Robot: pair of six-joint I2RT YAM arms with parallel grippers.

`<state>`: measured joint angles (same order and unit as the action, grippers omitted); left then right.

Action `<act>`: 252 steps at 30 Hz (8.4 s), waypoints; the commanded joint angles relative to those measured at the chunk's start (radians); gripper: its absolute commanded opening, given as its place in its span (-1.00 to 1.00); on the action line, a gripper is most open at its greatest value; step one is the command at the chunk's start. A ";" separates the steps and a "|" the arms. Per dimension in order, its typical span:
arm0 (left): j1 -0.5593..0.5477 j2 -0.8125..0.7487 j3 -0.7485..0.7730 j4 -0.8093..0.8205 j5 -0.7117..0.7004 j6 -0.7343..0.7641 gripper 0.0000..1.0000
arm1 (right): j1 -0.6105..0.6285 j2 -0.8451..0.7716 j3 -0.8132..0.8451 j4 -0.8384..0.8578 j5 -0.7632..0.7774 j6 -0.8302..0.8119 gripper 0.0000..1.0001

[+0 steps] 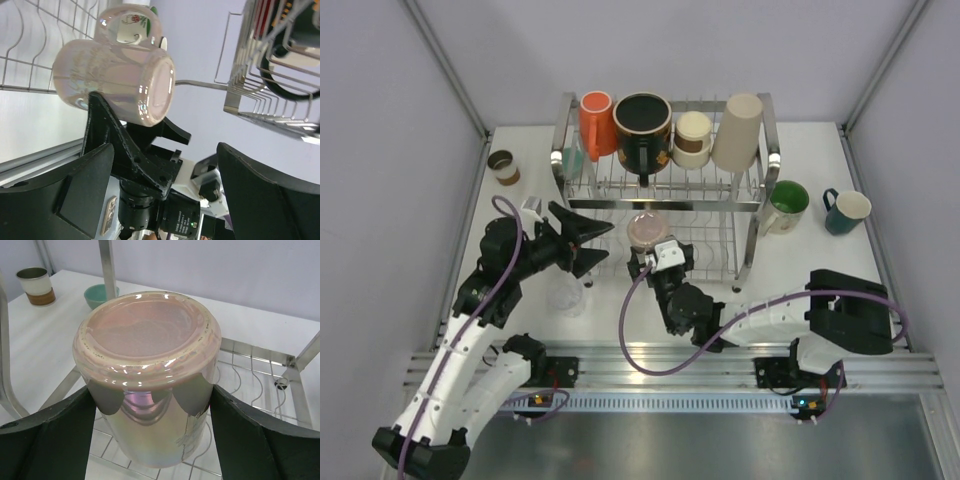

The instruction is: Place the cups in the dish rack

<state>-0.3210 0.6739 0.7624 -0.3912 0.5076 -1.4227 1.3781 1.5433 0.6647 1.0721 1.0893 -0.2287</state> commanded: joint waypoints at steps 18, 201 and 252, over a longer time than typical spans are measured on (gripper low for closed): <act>-0.003 -0.160 -0.026 -0.092 -0.147 0.067 0.15 | -0.082 0.012 0.093 0.005 -0.072 0.213 -1.00; 0.520 0.064 -0.066 -0.347 -0.416 0.685 0.36 | -0.435 0.383 0.458 -0.100 -0.747 0.325 0.06; 0.499 0.113 -0.117 -0.420 -0.288 0.696 0.06 | -0.355 0.000 0.202 -0.481 -0.997 0.548 -0.08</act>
<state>0.1814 0.7834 0.5930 -0.8120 0.2203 -0.7475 0.9768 1.6203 0.7883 0.6186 0.1570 0.3283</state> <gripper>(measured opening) 0.523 0.462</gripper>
